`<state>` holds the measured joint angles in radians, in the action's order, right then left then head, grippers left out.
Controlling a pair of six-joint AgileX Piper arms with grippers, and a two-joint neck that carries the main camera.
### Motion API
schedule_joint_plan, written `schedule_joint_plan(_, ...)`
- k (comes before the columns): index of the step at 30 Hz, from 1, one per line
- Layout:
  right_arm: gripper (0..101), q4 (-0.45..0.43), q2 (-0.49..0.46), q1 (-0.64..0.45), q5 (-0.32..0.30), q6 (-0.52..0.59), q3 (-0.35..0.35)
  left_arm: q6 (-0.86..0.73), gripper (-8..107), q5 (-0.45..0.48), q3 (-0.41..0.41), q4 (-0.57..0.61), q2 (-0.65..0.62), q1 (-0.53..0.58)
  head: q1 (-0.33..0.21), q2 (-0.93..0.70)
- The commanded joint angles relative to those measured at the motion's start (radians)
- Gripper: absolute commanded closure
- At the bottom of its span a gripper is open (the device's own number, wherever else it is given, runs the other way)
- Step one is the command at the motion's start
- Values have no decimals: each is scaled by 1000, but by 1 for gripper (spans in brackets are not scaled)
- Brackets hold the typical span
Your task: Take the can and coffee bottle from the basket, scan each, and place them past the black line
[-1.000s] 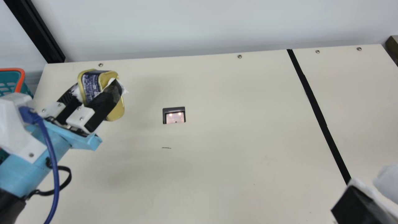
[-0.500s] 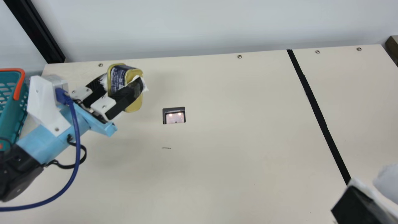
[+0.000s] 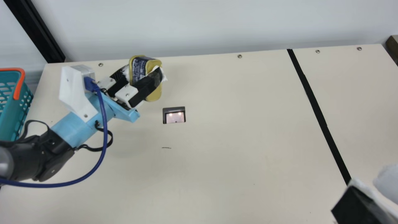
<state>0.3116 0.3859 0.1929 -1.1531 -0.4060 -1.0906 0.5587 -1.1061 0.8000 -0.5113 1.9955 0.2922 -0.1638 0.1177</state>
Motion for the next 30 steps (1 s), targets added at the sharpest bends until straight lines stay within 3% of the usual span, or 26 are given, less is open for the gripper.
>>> schedule_joint_plan(1,0,0,0,0,0,0,0,3,89,6,22,6,14,14,-3,5)
schedule_joint_plan(12,0,0,0,0,0,0,0,18,89,44,116,39,73,72,-3,5)
schedule_joint_plan(30,0,0,0,0,0,0,0,14,89,74,200,94,126,132,-3,5)
